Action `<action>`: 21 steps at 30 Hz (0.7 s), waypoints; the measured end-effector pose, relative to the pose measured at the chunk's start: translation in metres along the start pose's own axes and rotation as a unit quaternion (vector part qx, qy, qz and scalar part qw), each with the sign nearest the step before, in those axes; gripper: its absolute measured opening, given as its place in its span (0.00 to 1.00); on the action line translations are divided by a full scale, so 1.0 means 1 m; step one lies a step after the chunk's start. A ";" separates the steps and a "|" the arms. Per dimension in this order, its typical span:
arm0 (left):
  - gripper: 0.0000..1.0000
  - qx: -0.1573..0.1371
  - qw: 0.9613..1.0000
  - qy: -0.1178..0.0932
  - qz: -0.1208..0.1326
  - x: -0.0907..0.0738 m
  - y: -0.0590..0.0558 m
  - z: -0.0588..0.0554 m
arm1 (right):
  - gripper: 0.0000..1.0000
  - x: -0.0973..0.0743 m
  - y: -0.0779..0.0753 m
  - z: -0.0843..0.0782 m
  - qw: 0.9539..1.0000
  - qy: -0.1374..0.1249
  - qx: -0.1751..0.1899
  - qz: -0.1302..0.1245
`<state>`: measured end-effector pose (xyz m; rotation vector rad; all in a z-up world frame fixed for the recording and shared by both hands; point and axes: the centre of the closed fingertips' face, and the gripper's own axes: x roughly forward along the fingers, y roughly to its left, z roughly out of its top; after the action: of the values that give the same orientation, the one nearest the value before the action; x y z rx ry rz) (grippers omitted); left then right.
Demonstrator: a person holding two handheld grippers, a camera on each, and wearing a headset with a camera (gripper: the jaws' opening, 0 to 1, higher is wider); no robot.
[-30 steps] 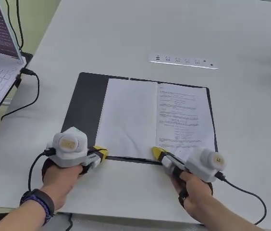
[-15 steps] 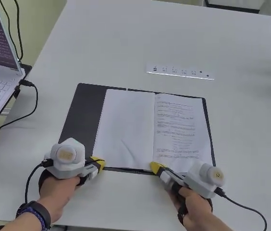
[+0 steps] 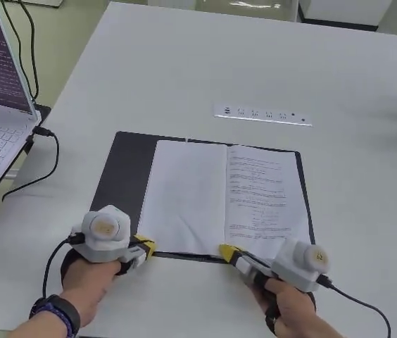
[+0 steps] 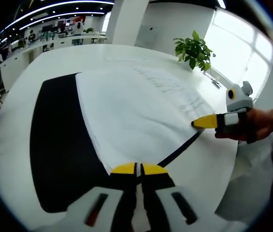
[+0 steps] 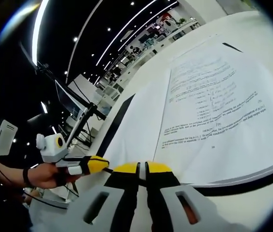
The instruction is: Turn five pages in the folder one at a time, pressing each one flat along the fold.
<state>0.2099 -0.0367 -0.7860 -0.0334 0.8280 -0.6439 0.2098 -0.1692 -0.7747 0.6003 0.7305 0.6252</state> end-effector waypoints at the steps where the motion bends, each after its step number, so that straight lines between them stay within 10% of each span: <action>1: 0.03 0.001 1.000 0.001 -0.001 0.000 -0.001 0.000 | 0.06 0.000 0.001 0.000 1.000 0.002 -0.003 0.001; 21: 0.28 0.059 0.998 -0.005 -0.010 -0.036 -0.018 0.016 | 0.31 -0.038 0.002 0.020 0.991 0.035 -0.127 0.010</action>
<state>0.1938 -0.0352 -0.7457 0.0622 0.7787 -0.7097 0.2017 -0.2000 -0.7457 0.3516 0.6983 0.7475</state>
